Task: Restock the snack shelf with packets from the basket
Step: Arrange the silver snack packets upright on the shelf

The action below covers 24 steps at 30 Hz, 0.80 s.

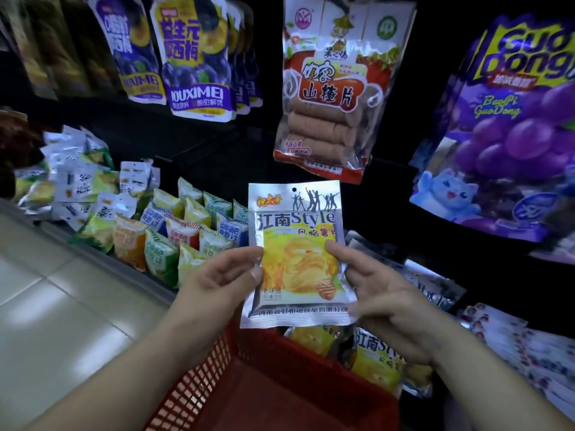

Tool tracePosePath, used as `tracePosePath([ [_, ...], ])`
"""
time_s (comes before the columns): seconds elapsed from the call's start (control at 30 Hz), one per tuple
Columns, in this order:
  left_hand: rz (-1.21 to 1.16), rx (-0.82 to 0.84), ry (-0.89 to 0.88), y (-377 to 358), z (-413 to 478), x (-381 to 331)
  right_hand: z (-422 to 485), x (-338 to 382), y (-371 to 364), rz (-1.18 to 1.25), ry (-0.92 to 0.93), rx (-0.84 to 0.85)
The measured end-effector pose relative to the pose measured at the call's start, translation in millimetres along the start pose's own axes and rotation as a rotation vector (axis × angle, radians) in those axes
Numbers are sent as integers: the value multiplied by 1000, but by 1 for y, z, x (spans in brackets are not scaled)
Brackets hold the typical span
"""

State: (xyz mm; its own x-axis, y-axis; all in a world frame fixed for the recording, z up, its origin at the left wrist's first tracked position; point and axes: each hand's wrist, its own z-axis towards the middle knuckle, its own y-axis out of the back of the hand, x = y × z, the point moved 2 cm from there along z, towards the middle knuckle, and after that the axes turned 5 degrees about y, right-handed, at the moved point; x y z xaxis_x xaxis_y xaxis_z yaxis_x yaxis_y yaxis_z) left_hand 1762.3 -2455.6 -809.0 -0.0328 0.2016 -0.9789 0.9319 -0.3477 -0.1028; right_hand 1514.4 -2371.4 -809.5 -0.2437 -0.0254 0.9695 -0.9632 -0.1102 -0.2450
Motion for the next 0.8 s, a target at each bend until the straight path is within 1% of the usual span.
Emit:
tracePosePath([
  [0.07, -5, -23, 24, -2, 0, 2, 3, -4, 0, 21, 31, -141],
  [0.17, -1, -57, 54, -3, -1, 6, 4, -12, 3, -102, 50, -318],
  [0.33, -116, -37, 89, -8, -5, 6, 3, -20, 3, -289, 48, -372],
  [0.4, -76, -81, 62, -8, -5, 4, 1, -18, -3, -407, 45, -430],
  [0.43, -8, -120, 24, -7, -5, 4, 0, -13, -6, -468, 65, -478],
  [0.5, 271, -205, -132, -4, -6, 5, -4, -1, -12, -615, 174, -562],
  [0.53, 442, -227, -235, -3, -7, 4, -6, 5, -19, -657, 234, -549],
  [0.57, 589, -235, -334, -4, -10, 4, -7, 9, -29, -653, 267, -501],
  [0.6, 683, -228, -417, -7, -13, 3, -7, 10, -39, -609, 255, -431],
  [0.67, 760, -172, -553, -20, -22, 2, -5, 5, -59, -443, 161, -297],
  [0.7, 797, -134, -610, -28, -26, 1, -3, 2, -67, -346, 146, -263],
  [0.73, 853, -99, -658, -37, -31, 0, 0, -1, -70, -257, 149, -249],
  [0.8, 939, -54, -758, -51, -37, 1, 4, -4, -69, -122, 169, -274],
])
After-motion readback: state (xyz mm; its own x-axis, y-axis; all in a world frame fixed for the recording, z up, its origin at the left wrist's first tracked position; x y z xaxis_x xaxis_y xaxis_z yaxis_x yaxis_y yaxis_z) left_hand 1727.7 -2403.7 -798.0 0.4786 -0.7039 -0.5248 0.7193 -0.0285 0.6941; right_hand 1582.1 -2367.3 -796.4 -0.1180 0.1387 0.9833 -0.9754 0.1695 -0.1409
